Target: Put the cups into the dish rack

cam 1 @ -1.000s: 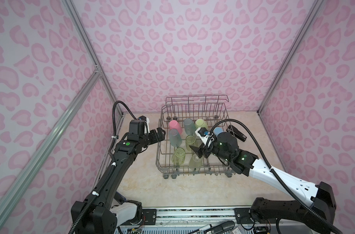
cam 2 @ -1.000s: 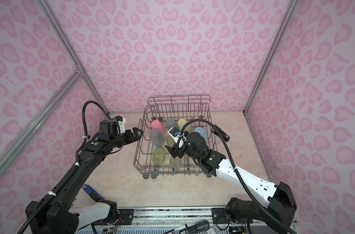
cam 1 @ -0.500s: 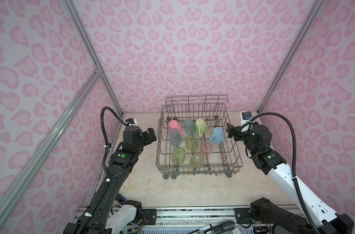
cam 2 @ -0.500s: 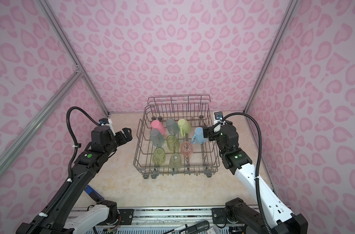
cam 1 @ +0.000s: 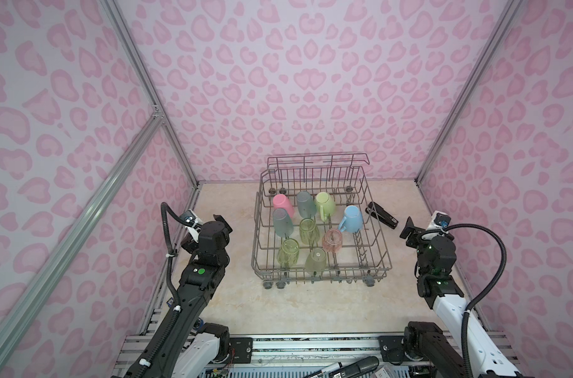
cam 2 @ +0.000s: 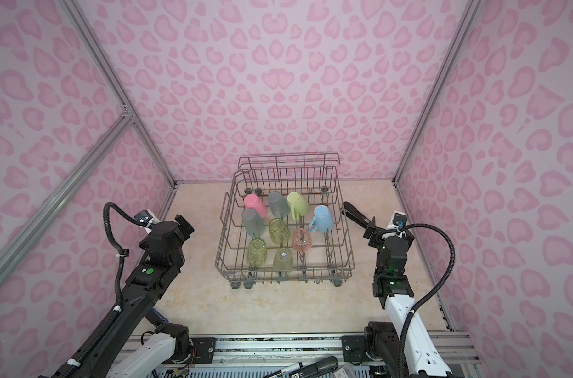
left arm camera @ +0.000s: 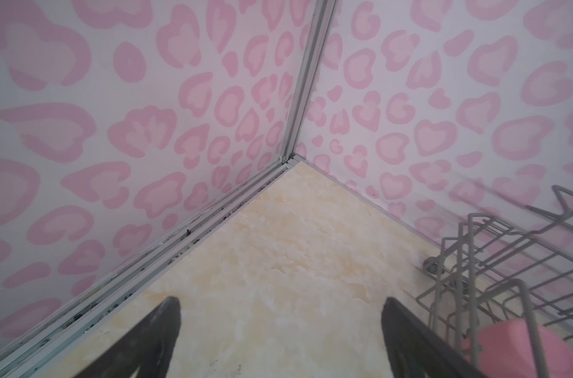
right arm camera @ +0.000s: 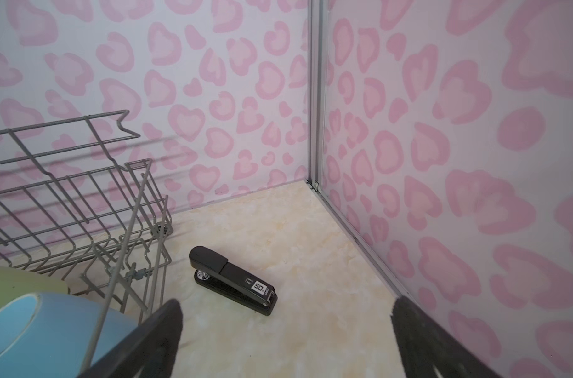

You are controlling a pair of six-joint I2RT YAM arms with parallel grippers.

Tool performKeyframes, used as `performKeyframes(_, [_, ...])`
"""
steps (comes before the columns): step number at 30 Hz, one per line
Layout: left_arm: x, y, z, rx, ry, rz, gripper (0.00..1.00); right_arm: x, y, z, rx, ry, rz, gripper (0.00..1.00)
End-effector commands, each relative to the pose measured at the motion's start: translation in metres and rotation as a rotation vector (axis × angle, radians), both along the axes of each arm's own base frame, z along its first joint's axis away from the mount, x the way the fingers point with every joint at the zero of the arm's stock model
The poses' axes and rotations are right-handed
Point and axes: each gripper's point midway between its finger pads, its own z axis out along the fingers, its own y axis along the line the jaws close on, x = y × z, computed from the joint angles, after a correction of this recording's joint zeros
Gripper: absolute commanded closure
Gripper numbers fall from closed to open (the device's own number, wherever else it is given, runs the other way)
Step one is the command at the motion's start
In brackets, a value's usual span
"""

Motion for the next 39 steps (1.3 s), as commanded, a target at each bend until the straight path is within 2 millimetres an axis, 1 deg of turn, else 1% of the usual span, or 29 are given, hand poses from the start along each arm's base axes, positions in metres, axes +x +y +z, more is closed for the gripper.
performKeyframes(1, [0.002,0.009,0.004,0.001,-0.058,0.062,0.03,-0.006,-0.009,0.009,0.032,-0.133,-0.035,0.01])
performKeyframes(3, [0.001,0.016,-0.007,-0.007,-0.041,0.093,0.03,-0.011,-0.021,-0.003,0.065,-0.140,-0.079,0.02])
performKeyframes(5, [-0.004,0.029,-0.025,-0.040,-0.033,0.137,0.03,-0.015,-0.031,-0.012,0.113,-0.150,-0.111,0.01])
performKeyframes(8, [-0.006,0.045,-0.054,-0.110,-0.027,0.156,0.03,-0.017,-0.033,-0.028,0.125,-0.136,-0.127,0.02])
performKeyframes(11, [-0.006,0.051,-0.075,-0.107,0.004,0.157,0.03,-0.012,-0.030,-0.050,0.117,-0.062,-0.100,0.02])
performKeyframes(13, [-0.003,0.052,-0.085,-0.099,0.021,0.155,0.03,-0.009,-0.028,-0.062,0.119,-0.038,-0.092,0.02])
performKeyframes(16, [0.013,0.045,-0.091,-0.076,0.032,0.078,0.03,-0.011,-0.028,-0.079,0.118,-0.019,-0.100,0.03])
performKeyframes(19, [0.024,0.037,-0.097,-0.063,0.037,0.014,0.03,-0.009,-0.026,-0.084,0.103,0.002,-0.096,0.03])
performKeyframes(21, [0.030,0.031,-0.100,-0.051,0.025,-0.034,0.03,-0.005,-0.017,-0.088,0.056,0.030,-0.078,0.03])
performKeyframes(23, [0.034,0.026,-0.098,-0.024,0.018,-0.070,0.03,0.000,-0.008,-0.089,-0.002,0.054,-0.066,0.03])
performKeyframes(26, [0.041,0.011,-0.095,0.034,0.013,-0.152,0.03,0.009,0.007,-0.089,-0.057,0.079,-0.019,0.03])
performKeyframes(28, [0.043,0.004,-0.095,0.078,0.010,-0.183,0.03,0.009,0.012,-0.088,-0.077,0.080,-0.012,0.03])
performKeyframes(32, [0.047,-0.010,-0.099,0.162,0.031,-0.250,0.03,0.006,0.011,-0.088,-0.078,0.074,-0.016,0.03])
performKeyframes(35, [0.048,-0.015,-0.102,0.192,0.022,-0.288,0.03,0.006,0.012,-0.088,-0.079,0.072,-0.013,0.03])
performKeyframes(39, [0.049,-0.017,-0.111,0.215,0.034,-0.306,0.03,0.008,0.012,-0.088,-0.079,0.075,-0.011,0.03])
